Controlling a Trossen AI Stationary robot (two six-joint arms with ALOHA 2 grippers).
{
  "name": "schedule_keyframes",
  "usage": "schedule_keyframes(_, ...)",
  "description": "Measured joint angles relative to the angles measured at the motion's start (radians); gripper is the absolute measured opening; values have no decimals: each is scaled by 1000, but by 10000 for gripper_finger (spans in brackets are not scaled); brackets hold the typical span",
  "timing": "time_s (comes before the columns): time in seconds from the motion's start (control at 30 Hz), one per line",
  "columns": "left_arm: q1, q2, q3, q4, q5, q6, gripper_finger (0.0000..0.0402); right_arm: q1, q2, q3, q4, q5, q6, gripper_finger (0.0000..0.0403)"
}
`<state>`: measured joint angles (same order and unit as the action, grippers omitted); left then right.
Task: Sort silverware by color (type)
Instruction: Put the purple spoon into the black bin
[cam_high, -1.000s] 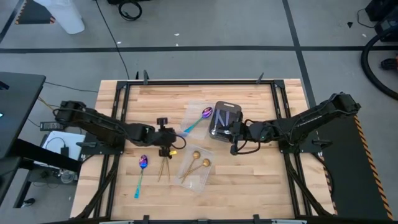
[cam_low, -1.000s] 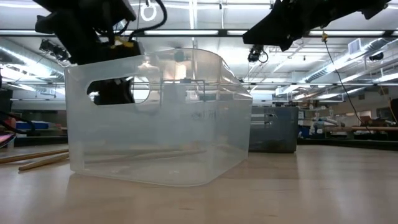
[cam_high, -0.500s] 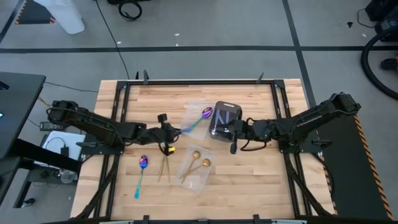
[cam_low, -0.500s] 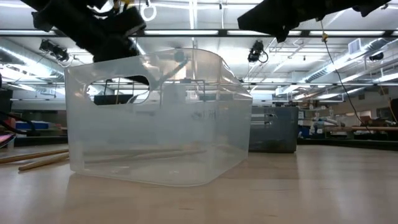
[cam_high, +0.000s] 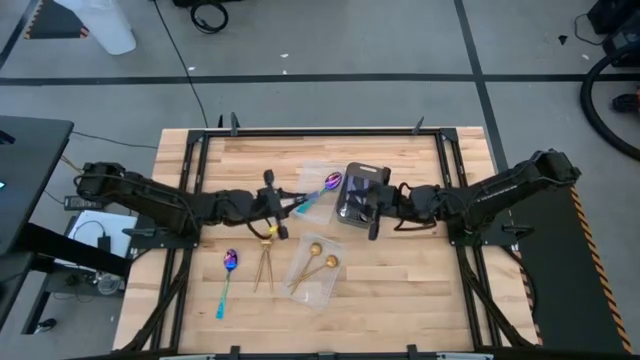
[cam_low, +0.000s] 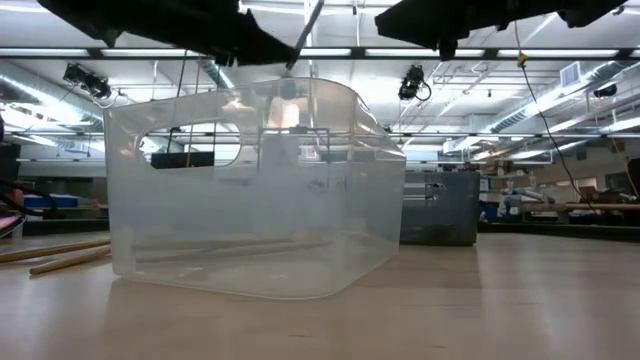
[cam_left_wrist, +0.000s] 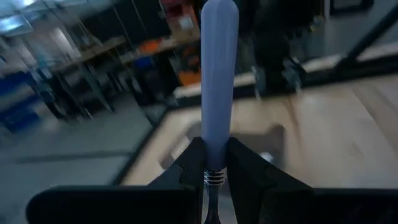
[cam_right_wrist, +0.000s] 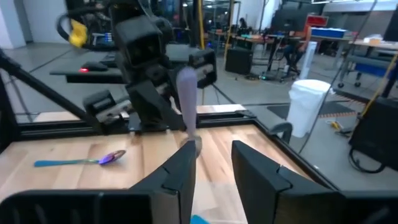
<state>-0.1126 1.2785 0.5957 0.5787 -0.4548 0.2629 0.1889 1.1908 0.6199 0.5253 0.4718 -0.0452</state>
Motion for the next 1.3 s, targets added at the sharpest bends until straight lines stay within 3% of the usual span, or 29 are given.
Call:
schedule_keyframes(0.27,63,0,0,157,33,83,55,-79,0,20,-18,-113,26,138)
schedule_keyframes(0.6,118,1,0,117,61,-69,55,-159,0,20,-10,-160,42,153)
schedule_keyframes(0.93,123,6,0,106,190,-79,55,-157,0,20,-10,-190,46,179)
schedule_keyframes(1.3,123,33,1,131,261,-95,55,-143,0,20,-9,-193,45,213)
